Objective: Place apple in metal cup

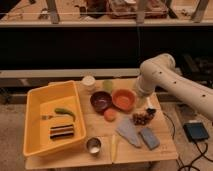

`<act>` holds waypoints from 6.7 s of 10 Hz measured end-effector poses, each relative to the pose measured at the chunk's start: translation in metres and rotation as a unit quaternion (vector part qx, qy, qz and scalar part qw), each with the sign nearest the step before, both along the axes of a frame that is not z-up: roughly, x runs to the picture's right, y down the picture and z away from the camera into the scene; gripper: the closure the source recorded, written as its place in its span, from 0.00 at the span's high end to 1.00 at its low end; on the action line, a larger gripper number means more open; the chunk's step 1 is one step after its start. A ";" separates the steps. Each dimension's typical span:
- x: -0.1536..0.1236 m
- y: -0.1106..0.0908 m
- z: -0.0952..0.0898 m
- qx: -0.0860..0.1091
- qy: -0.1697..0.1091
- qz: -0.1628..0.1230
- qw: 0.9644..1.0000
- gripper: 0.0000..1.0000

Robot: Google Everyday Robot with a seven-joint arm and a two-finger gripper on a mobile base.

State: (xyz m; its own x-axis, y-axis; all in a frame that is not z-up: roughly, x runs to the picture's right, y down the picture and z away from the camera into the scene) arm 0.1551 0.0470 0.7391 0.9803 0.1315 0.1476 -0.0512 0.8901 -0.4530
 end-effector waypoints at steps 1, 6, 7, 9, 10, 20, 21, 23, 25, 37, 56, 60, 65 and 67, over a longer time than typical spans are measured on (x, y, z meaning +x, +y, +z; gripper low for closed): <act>-0.017 0.003 0.002 0.003 -0.020 0.027 0.999 0.65; -0.076 0.028 0.026 0.002 -0.078 0.108 0.991 0.65; -0.081 0.036 0.034 -0.005 -0.081 0.110 0.991 0.65; -0.091 0.053 0.050 -0.023 -0.090 0.113 0.989 0.65; -0.093 0.063 0.059 -0.032 -0.094 0.116 0.988 0.65; -0.119 0.094 0.114 -0.050 -0.096 0.126 0.986 0.65; -0.121 0.097 0.117 -0.055 -0.094 0.121 0.987 0.65; -0.132 0.106 0.126 -0.069 -0.091 0.107 0.988 0.65; -0.135 0.112 0.131 -0.080 -0.088 0.102 0.988 0.51; -0.134 0.066 -0.042 -0.057 -0.196 0.014 0.979 0.38; -0.208 0.167 -0.084 -0.142 -0.334 -0.093 0.927 0.35; -0.211 0.184 -0.076 -0.153 -0.333 -0.087 0.927 0.35; -0.209 0.190 -0.070 -0.153 -0.331 -0.074 0.928 0.35; -0.210 0.194 -0.065 -0.157 -0.331 -0.067 0.928 0.50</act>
State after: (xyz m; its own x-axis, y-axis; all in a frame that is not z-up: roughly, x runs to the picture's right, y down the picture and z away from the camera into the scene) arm -0.0546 0.2412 0.6738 0.6996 0.1525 0.6980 0.4325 0.6873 -0.5836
